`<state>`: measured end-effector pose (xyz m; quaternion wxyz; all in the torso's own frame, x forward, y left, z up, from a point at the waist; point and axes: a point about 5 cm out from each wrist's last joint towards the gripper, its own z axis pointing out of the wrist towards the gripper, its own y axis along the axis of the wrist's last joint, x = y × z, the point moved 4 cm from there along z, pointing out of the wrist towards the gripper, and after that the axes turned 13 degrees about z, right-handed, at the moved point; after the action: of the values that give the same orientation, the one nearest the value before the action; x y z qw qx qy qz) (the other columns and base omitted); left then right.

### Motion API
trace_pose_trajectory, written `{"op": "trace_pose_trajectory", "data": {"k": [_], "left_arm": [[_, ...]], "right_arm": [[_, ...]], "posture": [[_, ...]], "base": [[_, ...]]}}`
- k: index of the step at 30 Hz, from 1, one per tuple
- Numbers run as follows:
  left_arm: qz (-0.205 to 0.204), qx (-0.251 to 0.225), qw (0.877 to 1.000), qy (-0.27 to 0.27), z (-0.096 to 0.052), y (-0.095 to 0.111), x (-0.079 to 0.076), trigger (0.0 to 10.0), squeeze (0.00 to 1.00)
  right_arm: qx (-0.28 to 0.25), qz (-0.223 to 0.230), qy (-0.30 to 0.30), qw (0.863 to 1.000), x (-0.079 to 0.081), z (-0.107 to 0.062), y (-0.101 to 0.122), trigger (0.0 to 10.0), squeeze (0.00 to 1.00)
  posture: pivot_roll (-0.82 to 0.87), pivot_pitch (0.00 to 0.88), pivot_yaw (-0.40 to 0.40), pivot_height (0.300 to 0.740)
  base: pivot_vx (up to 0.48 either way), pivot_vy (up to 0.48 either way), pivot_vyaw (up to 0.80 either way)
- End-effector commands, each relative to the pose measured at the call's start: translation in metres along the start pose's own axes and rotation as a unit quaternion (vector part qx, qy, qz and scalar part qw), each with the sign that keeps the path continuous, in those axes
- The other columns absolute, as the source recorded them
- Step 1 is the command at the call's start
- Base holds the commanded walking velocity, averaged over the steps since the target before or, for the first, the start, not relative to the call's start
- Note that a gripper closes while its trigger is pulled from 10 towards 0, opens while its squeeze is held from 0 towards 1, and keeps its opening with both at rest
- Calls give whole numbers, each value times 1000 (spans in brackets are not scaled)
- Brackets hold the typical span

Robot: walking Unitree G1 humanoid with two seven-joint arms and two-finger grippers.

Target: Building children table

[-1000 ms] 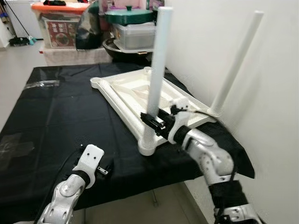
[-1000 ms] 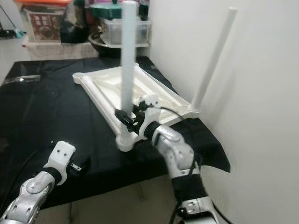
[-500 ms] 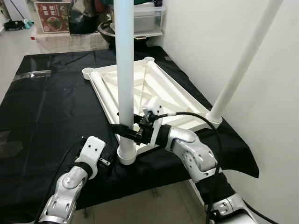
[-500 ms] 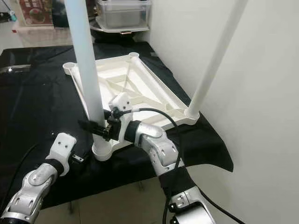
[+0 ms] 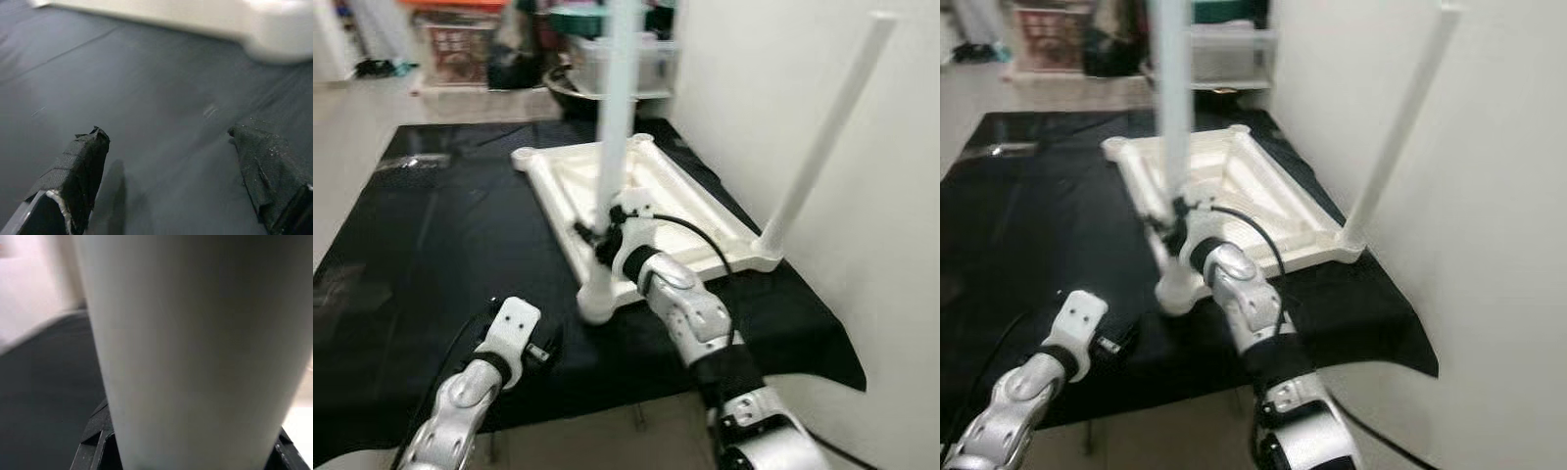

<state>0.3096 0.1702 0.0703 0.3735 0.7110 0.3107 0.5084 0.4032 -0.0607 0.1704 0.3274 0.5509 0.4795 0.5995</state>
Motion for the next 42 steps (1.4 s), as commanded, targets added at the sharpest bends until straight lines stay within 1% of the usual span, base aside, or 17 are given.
{"op": "trace_pose_trajectory", "data": {"k": [1, 5, 6, 11, 12, 15, 16, 28, 29, 30, 31, 32, 34, 36, 38, 39, 42], "left_arm": [[2, 10, 1000, -6, 0, -4, -3, 10000, 0], [-3, 9, 1000, -4, 2, -3, -4, 10000, 0], [-7, 6, 1000, -5, 2, 0, -4, 10000, 0], [-7, 8, 1000, -7, 2, -3, -4, 10000, 0], [-6, 9, 1000, -7, 2, -4, -4, 10000, 0], [-5, 11, 1000, -8, 4, -5, -3, 10000, 0], [-5, 8, 1000, -9, 6, -2, -3, 10000, 0], [-1, 4, 1000, -1, 11, 0, 2, 10000, 0], [-4, 3, 1000, 2, 11, 1, 2, 10000, 0], [-5, 1, 1000, 4, 11, 3, 1, 10000, 0], [-5, 1, 1000, 4, 11, 3, 1, 10000, 0], [-7, 0, 1000, 5, 10, 4, 0, 10000, 0], [-7, 0, 1000, 5, 10, 4, 0, 10000, 0], [-8, 2, 1000, 7, 7, 2, 2, 10000, 0], [-8, 2, 1000, 7, 7, 2, 2, 10000, 0], [-7, 7, 1000, 9, 5, -2, 3, 10000, 0], [-6, 10, 1000, 10, 4, -5, 4, 10000, 0]], "right_arm": [[45, 14, -140, 989, -53, -13, -29, 0, 0], [45, 11, -169, 985, -64, -22, -32, 1255, 0], [54, 26, -139, 988, -58, -22, -31, 10000, 0], [54, 64, -26, 996, -27, -20, -24, 10000, 0], [50, 71, 19, 996, -15, -20, -20, 10000, 1000], [56, 74, 123, 988, 13, -21, -13, 10000, 1000], [38, 45, 248, 967, 40, -32, 5, 10000, 0], [128, -28, 513, 848, 77, -63, -34, 10000, 0], [137, -32, 508, 850, 80, -60, -44, 10000, 0], [136, -25, 483, 864, 82, -53, -49, 4196, 0], [136, -25, 483, 864, 82, -53, -49, 4196, 0], [131, -24, 443, 886, 80, -44, -52, 0, 0], [131, -24, 443, 886, 80, -44, -52, 0, 0], [112, -34, 323, 939, 63, -22, -50, 0, 0], [112, -34, 323, 939, 63, -22, -50, 0, 0], [101, -46, 220, 969, 40, -9, -46, 0, 0], [86, -55, 66, 993, -5, -3, -41, 0, 0]], "posture": [[146, 0, -97, 740], [140, 0, -93, 740], [138, 0, -91, 740], [129, 0, -87, 740], [122, 0, -84, 740], [120, 0, -82, 740], [117, 0, -79, 740], [142, 0, -98, 740], [156, 0, -106, 740], [170, 0, -113, 740], [170, 0, -113, 740], [175, 0, -115, 740], [175, 0, -115, 740], [163, 0, -112, 740], [163, 0, -112, 740], [158, 0, -111, 740], [143, 0, -106, 740]], "base": [[0, 0, 0], [0, 0, 0], [0, 0, 0], [0, 0, 0], [0, 0, 0], [0, 0, 0], [0, 0, 0], [0, 0, 0], [0, 0, 0], [0, 0, 0], [0, 0, 0], [0, 0, 0], [0, 0, 0], [0, 0, 0], [0, 0, 0], [0, 0, 0], [0, 0, 0]]}}
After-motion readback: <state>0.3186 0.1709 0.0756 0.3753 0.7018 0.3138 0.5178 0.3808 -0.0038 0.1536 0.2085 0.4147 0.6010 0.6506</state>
